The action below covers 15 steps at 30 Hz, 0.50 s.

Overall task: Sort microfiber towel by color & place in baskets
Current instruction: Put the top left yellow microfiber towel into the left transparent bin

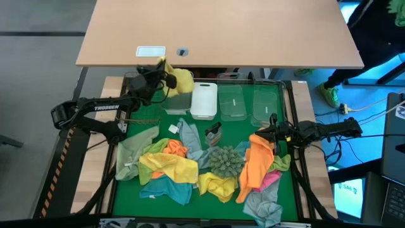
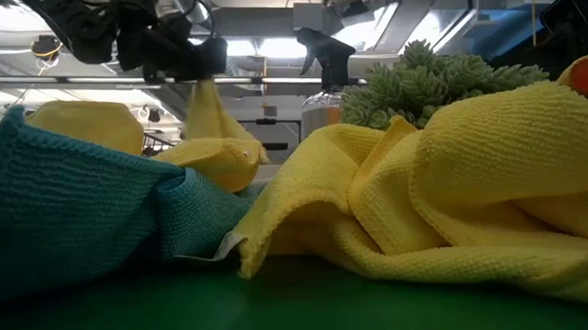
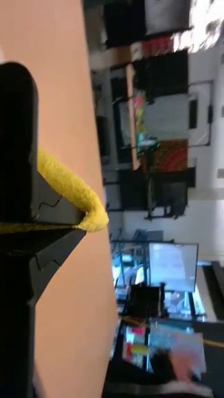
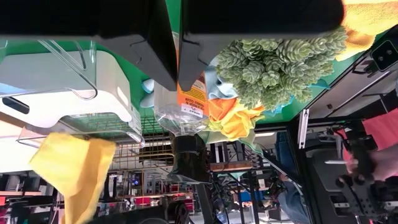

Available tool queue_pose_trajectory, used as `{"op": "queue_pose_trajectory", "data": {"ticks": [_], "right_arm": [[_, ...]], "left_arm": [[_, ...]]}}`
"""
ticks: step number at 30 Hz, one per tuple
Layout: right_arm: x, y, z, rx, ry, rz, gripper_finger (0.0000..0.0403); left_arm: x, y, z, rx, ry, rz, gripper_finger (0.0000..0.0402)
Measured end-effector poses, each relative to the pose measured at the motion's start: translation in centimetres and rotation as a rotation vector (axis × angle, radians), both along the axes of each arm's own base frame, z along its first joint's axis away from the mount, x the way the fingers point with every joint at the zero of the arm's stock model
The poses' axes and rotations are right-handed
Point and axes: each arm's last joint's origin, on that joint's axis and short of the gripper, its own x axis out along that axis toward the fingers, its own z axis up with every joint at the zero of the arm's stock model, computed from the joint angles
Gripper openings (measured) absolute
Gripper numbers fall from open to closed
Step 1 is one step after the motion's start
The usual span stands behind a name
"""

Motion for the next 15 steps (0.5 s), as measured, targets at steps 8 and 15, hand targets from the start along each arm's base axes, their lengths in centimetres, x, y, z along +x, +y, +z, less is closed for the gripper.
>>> {"op": "queue_pose_trajectory", "data": {"ticks": [8, 15], "right_arm": [[0.0, 0.0, 0.0, 0.0, 0.0, 0.0, 0.0017], [0.0, 0.0, 0.0, 0.0, 0.0, 0.001, 0.0017]], "left_arm": [[0.6, -0.6, -0.5, -0.028, 0.052, -0.09, 0.0], [2.0, -2.5, -2.7, -0.143, 0.255, -0.289, 0.0]]}}
